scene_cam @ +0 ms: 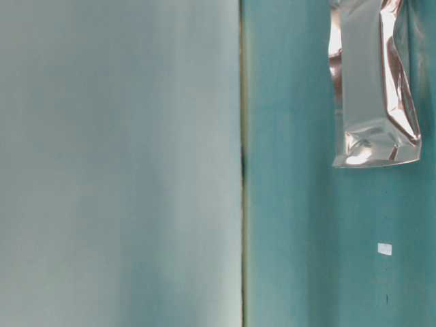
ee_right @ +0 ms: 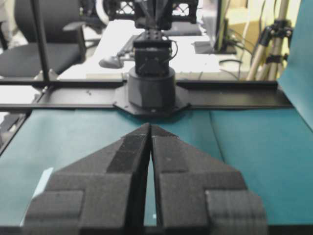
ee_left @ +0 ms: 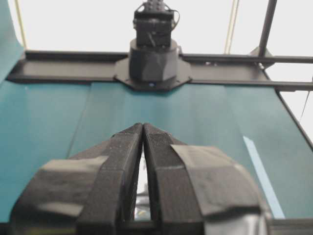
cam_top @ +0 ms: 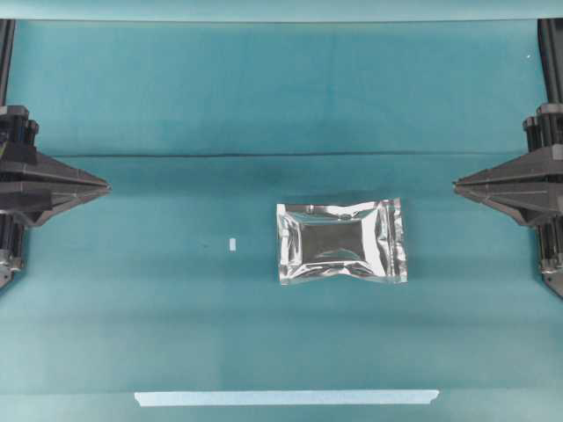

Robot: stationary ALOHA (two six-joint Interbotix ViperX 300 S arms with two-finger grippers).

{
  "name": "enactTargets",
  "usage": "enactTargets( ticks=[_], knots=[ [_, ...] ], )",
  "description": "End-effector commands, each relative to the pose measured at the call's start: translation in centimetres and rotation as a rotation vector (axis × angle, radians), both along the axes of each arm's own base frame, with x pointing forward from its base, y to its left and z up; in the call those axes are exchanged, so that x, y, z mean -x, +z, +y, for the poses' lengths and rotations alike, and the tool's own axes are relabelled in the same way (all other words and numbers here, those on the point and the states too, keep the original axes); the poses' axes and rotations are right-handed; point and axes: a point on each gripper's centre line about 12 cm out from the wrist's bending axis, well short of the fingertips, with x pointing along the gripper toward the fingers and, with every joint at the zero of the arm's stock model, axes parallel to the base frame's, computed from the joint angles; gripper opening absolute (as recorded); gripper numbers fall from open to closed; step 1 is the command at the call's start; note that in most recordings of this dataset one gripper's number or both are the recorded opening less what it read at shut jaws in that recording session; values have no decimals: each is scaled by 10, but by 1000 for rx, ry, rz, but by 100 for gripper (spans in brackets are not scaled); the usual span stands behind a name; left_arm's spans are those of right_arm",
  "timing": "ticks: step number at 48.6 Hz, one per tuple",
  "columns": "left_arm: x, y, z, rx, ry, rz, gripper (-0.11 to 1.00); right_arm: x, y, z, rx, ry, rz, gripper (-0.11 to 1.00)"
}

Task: Hand over the silver zip bag and make it stand upright.
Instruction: 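Move the right gripper toward the right edge of the silver bag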

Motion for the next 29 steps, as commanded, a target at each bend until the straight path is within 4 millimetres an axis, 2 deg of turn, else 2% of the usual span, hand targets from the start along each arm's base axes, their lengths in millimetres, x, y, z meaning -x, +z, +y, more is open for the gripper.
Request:
enactTargets(
  ticks=[1, 4, 8, 13, 22, 29],
  knots=[
    [2, 17, -1, 5, -7, -46, 14, 1, 14, 2, -43, 12, -47, 9],
    [1, 23, -1, 5, -7, -43, 9, 3, 20, -1, -181, 2, -48, 8],
    [-1, 27, -1, -6, -7, -6, -1, 3, 18, -8, -396, -27, -13, 0],
    [-7, 30, -1, -15, -6, 46, -1, 1, 16, -8, -598, -28, 73, 0],
    [-17, 35, -1, -23, -6, 89, -1, -3, 18, -6, -833, -25, 180, 0],
    [-20, 33, -1, -22, -6, 100, -1, -1, 4, -15, -1055, -82, 179, 0]
  ],
)
